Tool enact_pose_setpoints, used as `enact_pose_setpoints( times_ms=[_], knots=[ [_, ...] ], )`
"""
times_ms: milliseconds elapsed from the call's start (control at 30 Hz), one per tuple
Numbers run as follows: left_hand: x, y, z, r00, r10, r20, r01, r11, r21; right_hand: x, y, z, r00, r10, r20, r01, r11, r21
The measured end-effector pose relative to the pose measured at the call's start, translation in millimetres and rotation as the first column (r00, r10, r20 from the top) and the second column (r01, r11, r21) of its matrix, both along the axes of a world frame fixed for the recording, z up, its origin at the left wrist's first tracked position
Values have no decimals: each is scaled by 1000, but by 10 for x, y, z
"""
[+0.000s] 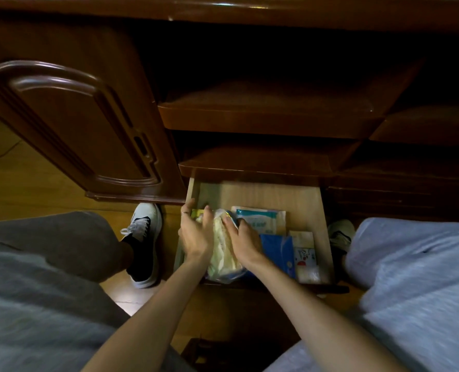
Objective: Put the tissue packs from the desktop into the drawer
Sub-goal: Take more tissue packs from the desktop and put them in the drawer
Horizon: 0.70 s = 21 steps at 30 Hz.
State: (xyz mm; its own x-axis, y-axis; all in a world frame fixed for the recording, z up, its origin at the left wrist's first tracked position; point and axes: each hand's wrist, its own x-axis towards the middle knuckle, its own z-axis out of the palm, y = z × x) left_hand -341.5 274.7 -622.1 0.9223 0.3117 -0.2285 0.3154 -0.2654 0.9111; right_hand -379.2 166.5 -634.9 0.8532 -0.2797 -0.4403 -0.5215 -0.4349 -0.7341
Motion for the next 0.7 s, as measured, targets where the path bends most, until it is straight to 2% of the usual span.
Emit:
enact_pose_setpoints(
  times_ms=[67,133,167,233,333,600,700],
  knots=[
    [55,56,-29,1000,10,-10,-10,998,69,-8,-108,35,990,88,-107,-64,975,211],
    [145,119,-45,1000,2,-27,1,994,106,-17,-198,75,979,161,-127,-96,908,408],
    [200,137,-47,999,-12,-44,16,994,105,-12,-232,78,976,181,-117,-109,883,457],
    [304,145,-61,992,-44,-121,56,994,97,26,-267,68,983,152,-103,-87,882,462],
    [406,171,-119,956,-103,-274,141,983,122,166,-319,21,990,28,-135,35,894,446],
    [437,405,-343,963,-220,-154,245,955,166,910,-421,-409,908,-209,-364,370,808,459],
    [485,441,-466,930,-334,-152,365,885,288,1159,-345,-591,884,-224,-409,413,785,463]
  ],
)
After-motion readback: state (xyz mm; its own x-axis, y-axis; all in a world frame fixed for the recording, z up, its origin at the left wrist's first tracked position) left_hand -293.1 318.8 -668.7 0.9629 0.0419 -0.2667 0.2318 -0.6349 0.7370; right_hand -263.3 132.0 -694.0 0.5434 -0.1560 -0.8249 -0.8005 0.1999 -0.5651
